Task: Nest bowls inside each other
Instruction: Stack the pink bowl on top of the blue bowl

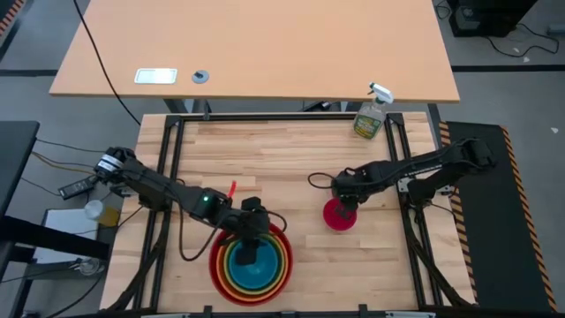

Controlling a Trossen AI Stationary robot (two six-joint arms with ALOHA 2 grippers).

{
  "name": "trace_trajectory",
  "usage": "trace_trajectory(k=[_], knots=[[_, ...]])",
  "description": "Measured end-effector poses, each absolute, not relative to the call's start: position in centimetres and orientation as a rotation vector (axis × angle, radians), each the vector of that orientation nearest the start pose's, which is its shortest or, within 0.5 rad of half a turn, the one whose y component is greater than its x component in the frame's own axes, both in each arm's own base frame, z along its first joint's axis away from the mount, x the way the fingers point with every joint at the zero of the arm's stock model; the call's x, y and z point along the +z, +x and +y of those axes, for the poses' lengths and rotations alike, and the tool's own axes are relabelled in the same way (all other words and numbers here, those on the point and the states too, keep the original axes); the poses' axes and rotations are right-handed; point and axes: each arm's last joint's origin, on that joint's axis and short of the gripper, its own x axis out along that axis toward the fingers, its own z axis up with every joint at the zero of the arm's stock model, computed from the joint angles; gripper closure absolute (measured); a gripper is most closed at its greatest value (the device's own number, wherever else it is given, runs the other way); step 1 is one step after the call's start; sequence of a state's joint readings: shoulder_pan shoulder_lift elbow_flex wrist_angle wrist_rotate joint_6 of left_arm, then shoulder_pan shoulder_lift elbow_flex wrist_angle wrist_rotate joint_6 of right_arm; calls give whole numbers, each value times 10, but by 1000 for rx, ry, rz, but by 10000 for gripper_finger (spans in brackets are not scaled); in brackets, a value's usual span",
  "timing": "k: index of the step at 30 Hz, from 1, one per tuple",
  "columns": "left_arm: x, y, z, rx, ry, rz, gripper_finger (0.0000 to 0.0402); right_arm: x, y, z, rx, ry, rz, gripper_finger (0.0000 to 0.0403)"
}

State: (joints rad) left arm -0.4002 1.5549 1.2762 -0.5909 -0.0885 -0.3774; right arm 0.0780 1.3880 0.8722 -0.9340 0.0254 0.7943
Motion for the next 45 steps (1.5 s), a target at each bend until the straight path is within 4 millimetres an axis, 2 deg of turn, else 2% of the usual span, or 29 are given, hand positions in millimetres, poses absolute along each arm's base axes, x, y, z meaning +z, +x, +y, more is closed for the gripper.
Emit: trace_trajectory(k=[5, 16, 34, 38, 45], knots=[[284, 306, -124, -104, -167, 886, 222, 188, 224, 10, -492, 577, 1388, 230], [284, 306, -124, -91, -194, 891, 222, 172, 219, 9, -442, 593, 1389, 236], [284, 306, -123, -83, -204, 890, 222, 168, 220, 10, -430, 642, 1369, 360], [284, 306, -123, -86, -197, 890, 222, 168, 220, 11, -434, 658, 1369, 370], [284, 306, -123, -87, -196, 890, 222, 169, 223, 11, -433, 697, 1345, 365]])
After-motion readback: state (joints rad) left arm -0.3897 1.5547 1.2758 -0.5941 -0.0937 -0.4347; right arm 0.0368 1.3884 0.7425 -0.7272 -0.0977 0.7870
